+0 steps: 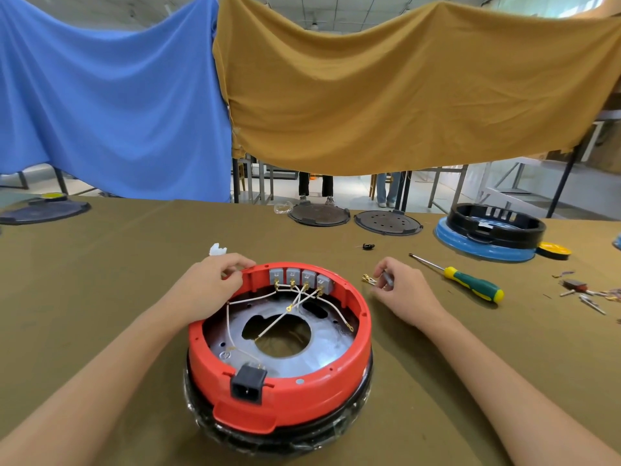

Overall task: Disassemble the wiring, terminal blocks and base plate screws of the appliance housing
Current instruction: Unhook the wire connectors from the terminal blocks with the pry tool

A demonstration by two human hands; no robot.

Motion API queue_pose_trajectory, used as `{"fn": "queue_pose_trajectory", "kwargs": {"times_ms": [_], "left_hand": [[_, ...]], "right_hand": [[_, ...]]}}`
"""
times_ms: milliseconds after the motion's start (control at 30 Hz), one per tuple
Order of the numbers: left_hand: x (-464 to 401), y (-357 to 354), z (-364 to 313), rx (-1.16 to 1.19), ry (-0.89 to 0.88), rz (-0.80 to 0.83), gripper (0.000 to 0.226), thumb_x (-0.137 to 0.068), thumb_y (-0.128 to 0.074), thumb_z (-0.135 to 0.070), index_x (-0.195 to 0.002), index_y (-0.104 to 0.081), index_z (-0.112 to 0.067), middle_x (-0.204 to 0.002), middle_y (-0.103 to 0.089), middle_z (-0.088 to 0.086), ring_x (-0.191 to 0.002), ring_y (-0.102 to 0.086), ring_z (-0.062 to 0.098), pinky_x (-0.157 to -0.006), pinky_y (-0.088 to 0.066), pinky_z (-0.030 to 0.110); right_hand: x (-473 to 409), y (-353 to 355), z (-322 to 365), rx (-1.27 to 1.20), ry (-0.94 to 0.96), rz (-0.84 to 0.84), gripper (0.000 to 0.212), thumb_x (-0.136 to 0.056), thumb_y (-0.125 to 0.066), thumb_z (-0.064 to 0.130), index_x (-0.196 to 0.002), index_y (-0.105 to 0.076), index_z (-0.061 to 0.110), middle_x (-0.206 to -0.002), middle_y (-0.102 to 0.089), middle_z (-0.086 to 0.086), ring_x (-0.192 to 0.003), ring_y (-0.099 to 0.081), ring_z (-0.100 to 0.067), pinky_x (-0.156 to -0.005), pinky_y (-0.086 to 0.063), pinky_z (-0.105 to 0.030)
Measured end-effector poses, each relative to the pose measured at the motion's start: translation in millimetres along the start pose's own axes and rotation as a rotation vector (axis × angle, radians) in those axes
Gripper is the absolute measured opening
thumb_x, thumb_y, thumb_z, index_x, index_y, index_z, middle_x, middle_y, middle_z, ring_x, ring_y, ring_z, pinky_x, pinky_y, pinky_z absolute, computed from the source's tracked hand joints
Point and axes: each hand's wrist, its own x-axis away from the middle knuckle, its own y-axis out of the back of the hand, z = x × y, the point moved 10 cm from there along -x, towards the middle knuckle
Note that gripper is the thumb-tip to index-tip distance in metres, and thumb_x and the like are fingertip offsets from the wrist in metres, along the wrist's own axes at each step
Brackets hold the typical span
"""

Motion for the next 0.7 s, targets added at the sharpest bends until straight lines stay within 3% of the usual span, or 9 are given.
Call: {"fn": "queue_pose_trajectory", "kwargs": {"times_ms": [133,200,300,367,433,600,700], "left_hand": [[5,0,-3,0.007,0.013,0.030,0.038,-0.096,-0.044,-0.010,-0.121,-0.064,-0.031,-0.107,-0.069,-0.010,-0.103,-0.062,0.011,-0.096,-0.046,0.033],[7,-2,-3,0.003,0.020,0.063,0.038,-0.097,-0.042,-0.009,-0.120,-0.063,-0.030,-0.104,-0.070,-0.004,-0.100,-0.063,0.015,-0.096,-0.047,0.036],[8,-2,-1,-0.016,0.051,0.137,0.035,-0.095,-0.042,-0.011,-0.112,-0.064,-0.032,-0.096,-0.068,-0.002,-0.088,-0.063,0.014,-0.087,-0.050,0.035],[5,-1,-1,-0.014,0.073,0.190,0.029,-0.095,-0.046,-0.014,-0.108,-0.065,-0.031,-0.083,-0.061,-0.005,-0.075,-0.057,0.011,-0.074,-0.047,0.031],[4,-2,-2,0.008,0.080,0.221,0.022,-0.096,-0.050,-0.019,-0.107,-0.066,-0.030,-0.081,-0.059,-0.006,-0.074,-0.057,0.010,-0.072,-0.046,0.029],[11,-12,-9,0.058,0.011,0.170,0.024,-0.104,-0.042,-0.023,-0.113,-0.064,-0.025,-0.107,-0.068,-0.006,-0.102,-0.063,0.014,-0.099,-0.046,0.039],[12,-11,-7,0.081,-0.002,0.144,0.026,-0.104,-0.042,-0.022,-0.114,-0.066,-0.023,-0.111,-0.068,-0.007,-0.107,-0.062,0.013,-0.102,-0.044,0.042]], "right_hand": [[3,11,3,-0.090,-0.002,-0.115,0.004,-0.096,-0.064,0.025,-0.095,-0.061,0.027,-0.089,-0.066,0.009,-0.084,-0.063,-0.006,-0.071,-0.050,-0.025],[6,16,6,-0.205,0.019,-0.145,0.008,-0.099,-0.059,0.024,-0.094,-0.064,0.028,-0.084,-0.069,0.008,-0.078,-0.065,-0.003,-0.070,-0.051,-0.023],[10,14,13,-0.350,0.054,-0.116,0.015,-0.101,-0.055,0.020,-0.101,-0.068,0.027,-0.079,-0.072,0.003,-0.068,-0.063,0.002,-0.059,-0.049,-0.015],[10,10,16,-0.459,0.045,-0.084,0.015,-0.102,-0.054,0.017,-0.106,-0.068,0.022,-0.078,-0.073,-0.002,-0.062,-0.061,-0.002,-0.059,-0.051,-0.017],[10,6,18,-0.552,0.027,-0.049,0.011,-0.101,-0.055,0.016,-0.107,-0.064,0.017,-0.079,-0.074,-0.006,-0.062,-0.061,-0.008,-0.059,-0.053,-0.020],[11,4,20,-0.773,-0.007,-0.006,0.010,-0.100,-0.057,0.012,-0.104,-0.064,0.005,-0.083,-0.074,-0.014,-0.064,-0.060,-0.014,-0.064,-0.052,-0.030],[12,2,23,-0.869,-0.020,0.024,0.014,-0.101,-0.055,0.010,-0.104,-0.068,0.007,-0.093,-0.074,-0.018,-0.074,-0.062,-0.019,-0.071,-0.055,-0.034]]}}
